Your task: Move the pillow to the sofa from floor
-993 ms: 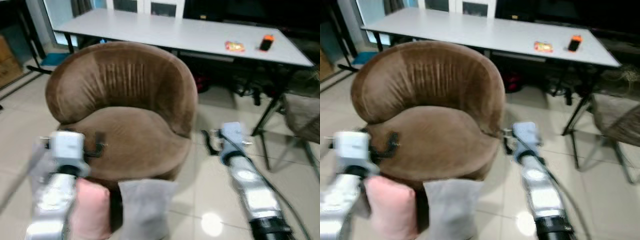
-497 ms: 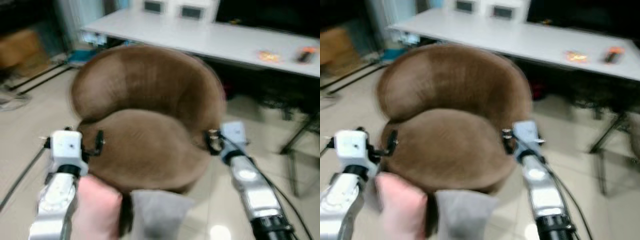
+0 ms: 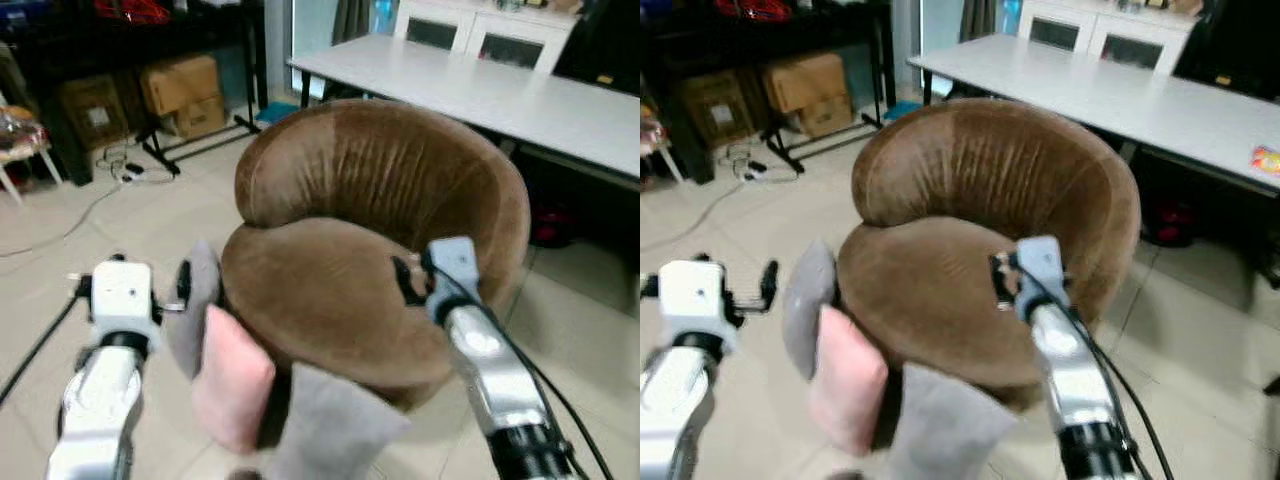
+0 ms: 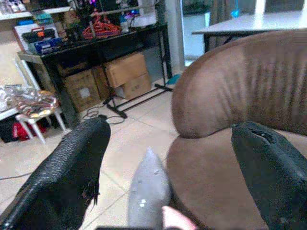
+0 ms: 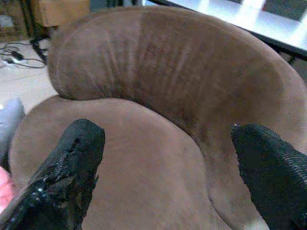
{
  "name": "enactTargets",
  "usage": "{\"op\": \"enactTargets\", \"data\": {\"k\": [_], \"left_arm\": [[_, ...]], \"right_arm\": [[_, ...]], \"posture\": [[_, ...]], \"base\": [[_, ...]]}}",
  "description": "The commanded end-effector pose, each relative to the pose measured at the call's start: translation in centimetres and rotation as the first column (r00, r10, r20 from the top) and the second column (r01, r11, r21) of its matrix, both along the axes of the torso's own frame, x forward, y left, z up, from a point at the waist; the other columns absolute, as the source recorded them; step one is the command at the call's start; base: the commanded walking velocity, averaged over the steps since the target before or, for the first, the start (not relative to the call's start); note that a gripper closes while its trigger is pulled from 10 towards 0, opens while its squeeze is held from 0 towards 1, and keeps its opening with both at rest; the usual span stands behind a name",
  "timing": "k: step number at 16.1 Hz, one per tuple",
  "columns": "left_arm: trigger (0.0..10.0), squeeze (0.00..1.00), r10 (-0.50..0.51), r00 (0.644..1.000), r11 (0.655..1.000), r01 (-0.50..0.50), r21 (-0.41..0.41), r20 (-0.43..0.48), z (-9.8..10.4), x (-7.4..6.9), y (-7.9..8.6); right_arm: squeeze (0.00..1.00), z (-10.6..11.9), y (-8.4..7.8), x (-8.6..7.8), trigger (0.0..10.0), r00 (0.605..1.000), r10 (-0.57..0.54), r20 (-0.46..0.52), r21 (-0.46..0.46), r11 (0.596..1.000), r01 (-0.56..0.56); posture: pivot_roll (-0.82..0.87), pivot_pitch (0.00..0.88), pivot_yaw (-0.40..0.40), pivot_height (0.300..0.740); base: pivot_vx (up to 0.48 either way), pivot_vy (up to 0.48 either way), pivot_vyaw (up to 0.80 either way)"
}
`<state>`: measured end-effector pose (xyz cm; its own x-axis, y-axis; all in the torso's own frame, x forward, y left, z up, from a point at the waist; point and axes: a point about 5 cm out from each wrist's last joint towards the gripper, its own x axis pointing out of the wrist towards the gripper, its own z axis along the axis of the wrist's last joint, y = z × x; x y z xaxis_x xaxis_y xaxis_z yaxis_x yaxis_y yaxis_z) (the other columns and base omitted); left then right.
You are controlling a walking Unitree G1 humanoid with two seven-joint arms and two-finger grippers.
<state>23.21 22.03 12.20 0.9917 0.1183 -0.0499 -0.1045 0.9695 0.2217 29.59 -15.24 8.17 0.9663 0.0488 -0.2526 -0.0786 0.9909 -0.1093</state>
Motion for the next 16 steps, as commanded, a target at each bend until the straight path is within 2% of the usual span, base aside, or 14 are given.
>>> {"op": "enactTargets", "data": {"k": [1,3,4,5,6,16], "left_arm": [[10.0,0.00,-0.004,1.000,1.000,0.004,0.000,0.015,0.30,0.34,0.06],[10.0,0.00,-0.025,1.000,1.000,0.024,0.015,0.016,0.34,0.39,-0.05],[10.0,0.00,-0.028,0.999,0.999,0.028,0.022,0.016,0.29,0.33,-0.09],[10.0,0.00,-0.025,0.999,1.000,0.025,0.019,0.020,0.27,0.29,-0.01],[10.0,0.00,-0.026,0.999,0.999,0.025,0.027,0.028,0.30,0.22,0.11],[10.0,0.00,-0.053,0.998,0.998,0.051,0.038,0.039,0.05,-0.34,0.06]], "right_arm": [[1.00,0.40,-0.01,0.13,10.0,1.000,0.001,0.017,0.031,1.000,-0.001],[0.80,0.71,-0.15,0.22,10.0,0.999,-0.007,0.043,0.033,0.999,0.005],[0.76,0.66,-0.21,0.22,10.0,0.999,-0.017,0.038,0.036,0.999,0.015],[0.64,0.65,-0.23,0.20,10.0,0.999,-0.024,0.036,0.047,0.999,0.022],[0.00,0.77,-0.20,0.19,10.0,0.999,-0.022,0.044,0.064,0.998,0.019],[0.00,1.04,0.17,0.27,10.0,0.998,-0.012,0.066,0.081,0.997,0.006]], "posture": [[-0.04,0.000,-0.035,0.740],[-0.04,0.000,-0.031,0.740],[-0.04,0.000,-0.031,0.740],[-0.04,0.000,-0.032,0.731],[-0.04,0.000,-0.031,0.721],[-0.03,0.000,-0.042,0.636]], "base": [[0.000,0.000,0.00],[0.000,0.000,0.00],[0.000,0.000,0.00],[0.000,0.000,0.00],[0.000,0.000,0.00],[0.000,0.000,0.00]]}}
